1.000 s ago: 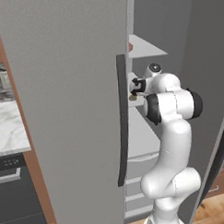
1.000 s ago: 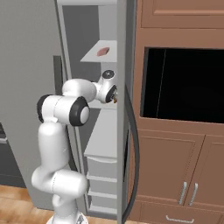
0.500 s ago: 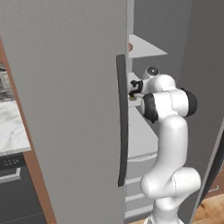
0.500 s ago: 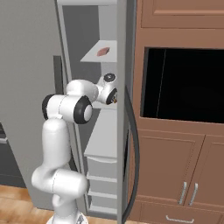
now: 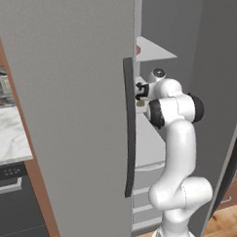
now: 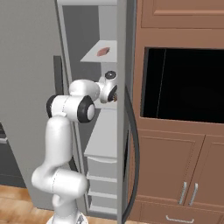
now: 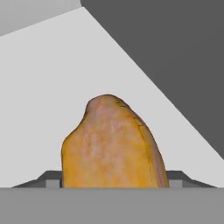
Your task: Take the garlic, chicken drumstick, and steak from the freezer and place them in the bowl on the counter.
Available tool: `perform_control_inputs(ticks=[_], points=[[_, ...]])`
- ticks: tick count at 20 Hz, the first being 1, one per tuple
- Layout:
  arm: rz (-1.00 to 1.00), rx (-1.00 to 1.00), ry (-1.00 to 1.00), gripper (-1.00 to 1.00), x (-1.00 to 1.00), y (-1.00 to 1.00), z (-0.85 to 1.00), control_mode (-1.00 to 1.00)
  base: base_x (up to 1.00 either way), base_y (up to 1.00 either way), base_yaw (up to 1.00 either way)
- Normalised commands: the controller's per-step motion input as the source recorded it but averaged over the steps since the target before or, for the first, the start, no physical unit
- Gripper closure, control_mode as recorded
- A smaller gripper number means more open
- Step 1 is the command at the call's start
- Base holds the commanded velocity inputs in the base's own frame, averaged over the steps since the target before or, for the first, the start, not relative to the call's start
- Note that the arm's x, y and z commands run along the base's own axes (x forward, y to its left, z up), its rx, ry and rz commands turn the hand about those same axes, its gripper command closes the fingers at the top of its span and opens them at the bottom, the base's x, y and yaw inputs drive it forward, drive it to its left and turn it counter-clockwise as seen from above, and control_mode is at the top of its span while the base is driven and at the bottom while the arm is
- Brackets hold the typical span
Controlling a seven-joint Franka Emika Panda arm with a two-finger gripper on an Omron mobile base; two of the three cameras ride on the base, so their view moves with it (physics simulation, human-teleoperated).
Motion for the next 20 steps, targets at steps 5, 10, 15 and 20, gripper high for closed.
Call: perform_control_inputs(ticks=[5,10,15,20], points=[[0.0,0.0,0.0,1.0,-0.01,0.0,0.0,-1.0,0.0,0.0,0.0],[-0.01,0.0,-0.09,1.0,-0.67,0.0,0.0,-1.0,0.0,0.0,0.0],[-0.01,0.0,-0.37,1.0,-1.0,0.0,0.13,-1.0,0.0,0.0,0.0],[-0.06,0.0,-0.48,1.0,-1.0,0.0,0.62,-1.0,0.0,0.0,0.0]])
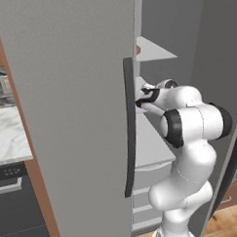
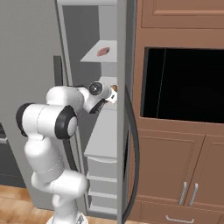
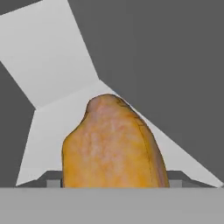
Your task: Take the garlic, chicken drumstick, and steak from the freezer and place them in the bowl on the counter.
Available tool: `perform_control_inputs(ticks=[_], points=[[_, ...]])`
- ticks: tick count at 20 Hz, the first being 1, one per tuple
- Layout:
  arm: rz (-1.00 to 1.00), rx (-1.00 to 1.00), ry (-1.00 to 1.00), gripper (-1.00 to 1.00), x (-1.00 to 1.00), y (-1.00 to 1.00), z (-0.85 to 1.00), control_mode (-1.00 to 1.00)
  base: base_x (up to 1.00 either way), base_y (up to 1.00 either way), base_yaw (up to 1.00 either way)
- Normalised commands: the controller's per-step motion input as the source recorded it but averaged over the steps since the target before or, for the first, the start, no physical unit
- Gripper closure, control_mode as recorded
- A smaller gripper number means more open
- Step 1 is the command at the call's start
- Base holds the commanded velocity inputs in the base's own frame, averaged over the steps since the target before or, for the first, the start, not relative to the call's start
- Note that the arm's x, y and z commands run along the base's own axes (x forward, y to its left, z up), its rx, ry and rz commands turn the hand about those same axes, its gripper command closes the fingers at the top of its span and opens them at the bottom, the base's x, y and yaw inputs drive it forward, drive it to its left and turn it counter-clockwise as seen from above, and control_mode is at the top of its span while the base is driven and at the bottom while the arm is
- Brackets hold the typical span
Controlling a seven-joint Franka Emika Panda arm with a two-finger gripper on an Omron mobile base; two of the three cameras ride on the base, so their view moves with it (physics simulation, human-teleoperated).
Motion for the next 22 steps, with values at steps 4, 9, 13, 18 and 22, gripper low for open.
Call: perform_control_inputs(ticks=[4,9,13,18,22], points=[[-0.08,0.0,-0.27,1.0,-0.69,0.0,1.0,-1.0,0.0,0.0,0.0],[-0.05,0.02,-0.03,1.0,-0.72,0.0,1.0,-1.0,0.0,0.0,0.0],[-0.01,0.1,0.16,1.0,-0.75,0.0,1.0,-1.0,0.0,0.0,0.0],[0.0,0.18,0.4,1.0,-0.69,0.0,1.0,-1.0,0.0,0.0,0.0],[0.0,0.24,0.62,1.0,-0.71,0.0,1.0,-1.0,0.0,0.0,0.0]])
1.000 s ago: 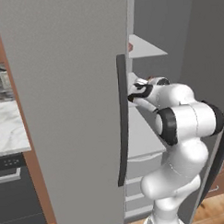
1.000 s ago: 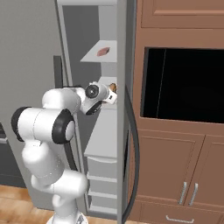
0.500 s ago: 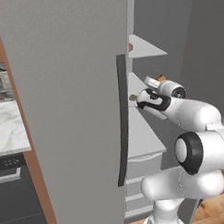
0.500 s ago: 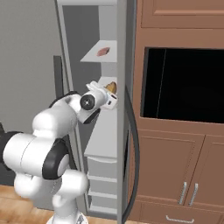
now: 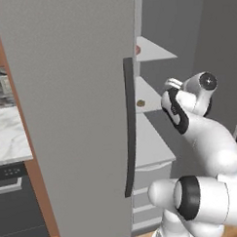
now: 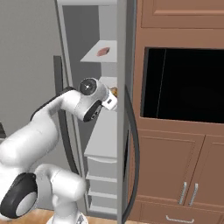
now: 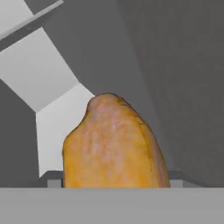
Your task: Take the garlic, chicken drumstick, and steak from the freezer and place them in the bowl on the counter.
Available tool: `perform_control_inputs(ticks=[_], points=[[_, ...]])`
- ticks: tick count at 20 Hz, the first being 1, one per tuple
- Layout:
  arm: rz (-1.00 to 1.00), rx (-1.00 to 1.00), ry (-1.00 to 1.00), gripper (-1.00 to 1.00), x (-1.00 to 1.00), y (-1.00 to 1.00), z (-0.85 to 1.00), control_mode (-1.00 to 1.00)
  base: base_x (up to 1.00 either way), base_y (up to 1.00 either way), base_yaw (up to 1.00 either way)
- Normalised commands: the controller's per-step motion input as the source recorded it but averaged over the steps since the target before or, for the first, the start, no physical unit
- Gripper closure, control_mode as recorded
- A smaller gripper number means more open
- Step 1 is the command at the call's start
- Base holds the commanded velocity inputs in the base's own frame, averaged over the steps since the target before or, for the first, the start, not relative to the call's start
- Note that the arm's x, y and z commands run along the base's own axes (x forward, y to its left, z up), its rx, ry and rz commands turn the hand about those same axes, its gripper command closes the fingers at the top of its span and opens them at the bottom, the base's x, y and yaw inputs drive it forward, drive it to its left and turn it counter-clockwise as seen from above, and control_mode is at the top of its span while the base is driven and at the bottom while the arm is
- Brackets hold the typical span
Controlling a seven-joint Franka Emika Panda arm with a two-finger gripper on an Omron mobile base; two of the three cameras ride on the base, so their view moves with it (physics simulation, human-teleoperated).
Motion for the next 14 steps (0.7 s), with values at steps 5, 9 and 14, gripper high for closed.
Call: perform_control_inputs(ticks=[5,9,14], points=[[0.0,0.11,0.56,1.0,-0.94,0.22,0.54,-1.0,0.0,0.0,0.0],[-0.02,0.0,0.15,1.0,-0.75,0.4,-0.22,1.0,-0.25,0.16,0.0],[0.0,0.0,0.0,1.0,0.0,0.0,0.0,1.0,-1.0,0.93,0.01]])
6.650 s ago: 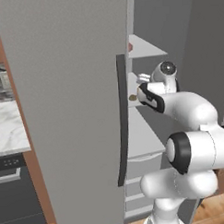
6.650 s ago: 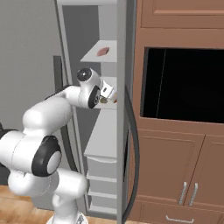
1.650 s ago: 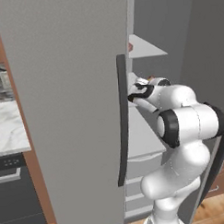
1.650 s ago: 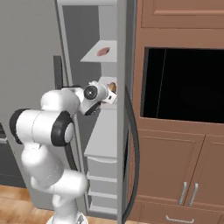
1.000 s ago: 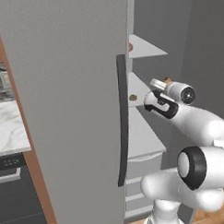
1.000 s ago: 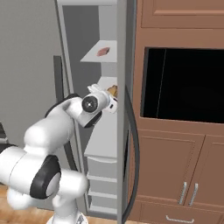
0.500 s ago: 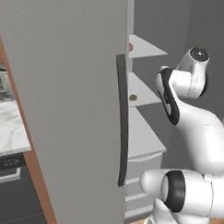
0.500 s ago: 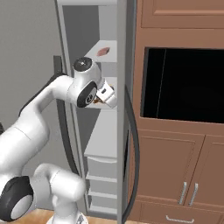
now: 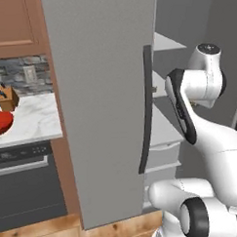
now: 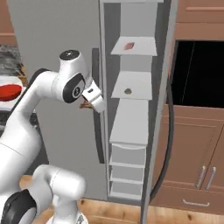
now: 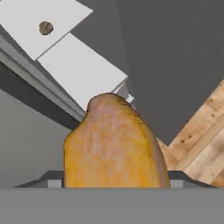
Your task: Take the garlic, chicken drumstick, and steak from the freezer and place them in the bowl on the counter.
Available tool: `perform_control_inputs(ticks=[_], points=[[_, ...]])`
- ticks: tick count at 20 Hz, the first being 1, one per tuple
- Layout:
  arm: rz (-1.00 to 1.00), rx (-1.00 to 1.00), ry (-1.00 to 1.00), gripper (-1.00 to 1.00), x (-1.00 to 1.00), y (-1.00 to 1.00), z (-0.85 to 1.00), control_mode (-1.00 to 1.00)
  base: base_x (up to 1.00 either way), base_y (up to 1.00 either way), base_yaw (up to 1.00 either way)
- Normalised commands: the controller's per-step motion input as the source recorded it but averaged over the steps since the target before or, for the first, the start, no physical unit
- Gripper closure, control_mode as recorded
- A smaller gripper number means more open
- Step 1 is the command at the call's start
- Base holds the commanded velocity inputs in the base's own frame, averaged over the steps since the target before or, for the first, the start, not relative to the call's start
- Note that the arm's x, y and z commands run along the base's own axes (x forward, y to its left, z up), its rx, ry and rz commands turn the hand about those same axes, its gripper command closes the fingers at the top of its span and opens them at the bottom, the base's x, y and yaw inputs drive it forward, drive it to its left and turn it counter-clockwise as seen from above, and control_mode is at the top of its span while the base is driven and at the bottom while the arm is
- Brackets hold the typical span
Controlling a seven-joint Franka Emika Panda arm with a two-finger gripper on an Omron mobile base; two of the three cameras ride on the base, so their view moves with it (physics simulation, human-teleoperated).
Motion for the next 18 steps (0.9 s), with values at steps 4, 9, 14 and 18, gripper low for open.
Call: perform_control_inputs(ticks=[4,9,14,18], points=[[0.0,0.0,0.0,1.0,0.0,0.0,0.0,1.0,-1.0,1.0,0.13],[0.0,0.0,0.0,1.0,0.0,0.0,0.0,1.0,-0.43,1.0,0.17],[0.0,0.0,0.0,1.0,0.0,0.0,0.0,1.0,0.05,1.0,0.08],[0.0,0.0,0.0,1.0,0.0,0.0,0.0,1.0,0.52,1.0,0.02]])
